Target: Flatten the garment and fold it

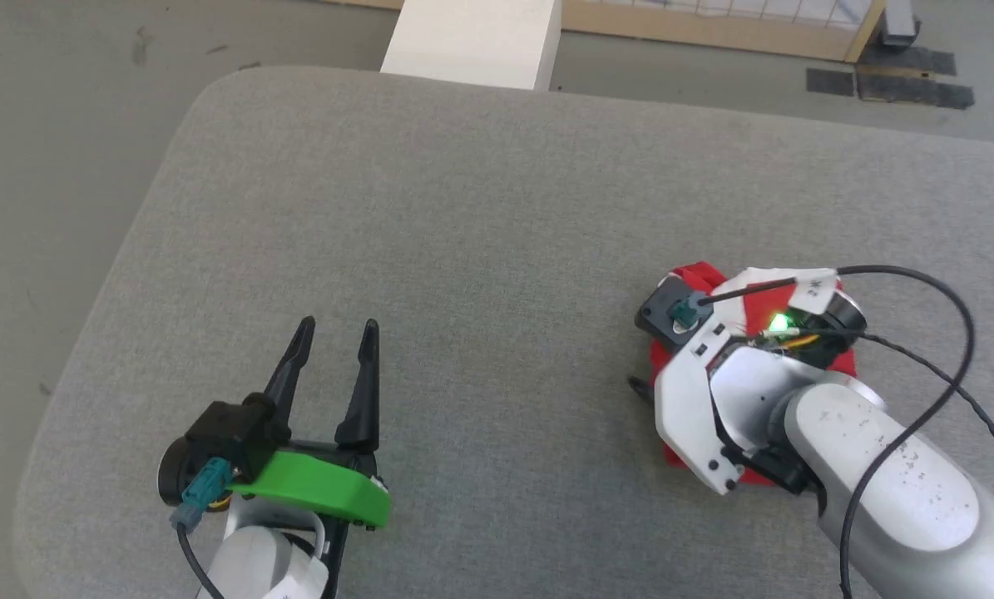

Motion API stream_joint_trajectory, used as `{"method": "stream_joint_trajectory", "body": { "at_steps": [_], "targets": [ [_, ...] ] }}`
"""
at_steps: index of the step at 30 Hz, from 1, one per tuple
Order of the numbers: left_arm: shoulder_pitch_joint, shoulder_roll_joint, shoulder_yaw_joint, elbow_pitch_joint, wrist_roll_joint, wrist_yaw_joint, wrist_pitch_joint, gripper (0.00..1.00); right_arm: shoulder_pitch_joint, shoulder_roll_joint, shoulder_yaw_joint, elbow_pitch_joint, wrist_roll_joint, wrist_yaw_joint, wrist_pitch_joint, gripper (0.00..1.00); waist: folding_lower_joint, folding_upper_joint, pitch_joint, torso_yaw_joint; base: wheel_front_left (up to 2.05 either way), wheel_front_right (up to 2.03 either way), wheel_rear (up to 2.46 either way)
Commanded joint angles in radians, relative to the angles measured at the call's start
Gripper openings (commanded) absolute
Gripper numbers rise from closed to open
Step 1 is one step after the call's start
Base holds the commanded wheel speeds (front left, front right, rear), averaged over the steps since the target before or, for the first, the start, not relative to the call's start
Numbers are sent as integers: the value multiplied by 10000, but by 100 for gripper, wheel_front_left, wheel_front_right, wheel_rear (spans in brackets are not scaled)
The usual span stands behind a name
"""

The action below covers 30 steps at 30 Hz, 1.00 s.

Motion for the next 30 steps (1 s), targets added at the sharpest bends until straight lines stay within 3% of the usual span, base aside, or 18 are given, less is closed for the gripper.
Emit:
{"method": "stream_joint_trajectory", "body": {
  "at_steps": [1, 5, 11, 22, 30],
  "targets": [
    [56, -22, 30, 11, 6, -73, -40, 100, -139, 20, -33, -160, 115, -17, -306, 100, 0, 0, -129, -124, 0, 0, 0],
    [151, -22, 137, -7, 40, -73, -40, 100, -2, 134, -593, -675, 93, -17, -1527, 100, 0, 0, -336, -340, 0, 0, 0],
    [324, -22, 318, -50, 113, -73, -40, 100, 959, 619, -2486, -1316, -320, -17, -3632, 100, 0, 0, -664, -802, 0, 0, 0],
    [489, -22, 595, -132, 154, -73, -40, 100, 3711, 2288, -5961, -1977, -1299, -17, -6869, 100, 0, 0, -1150, -1759, 0, 0, 0],
    [594, -22, 751, -40, 155, -73, -40, 100, 4962, 2865, -6792, -1563, -1597, -17, -8406, 100, 0, 0, -1423, -2182, 0, 0, 0]
  ]
}}
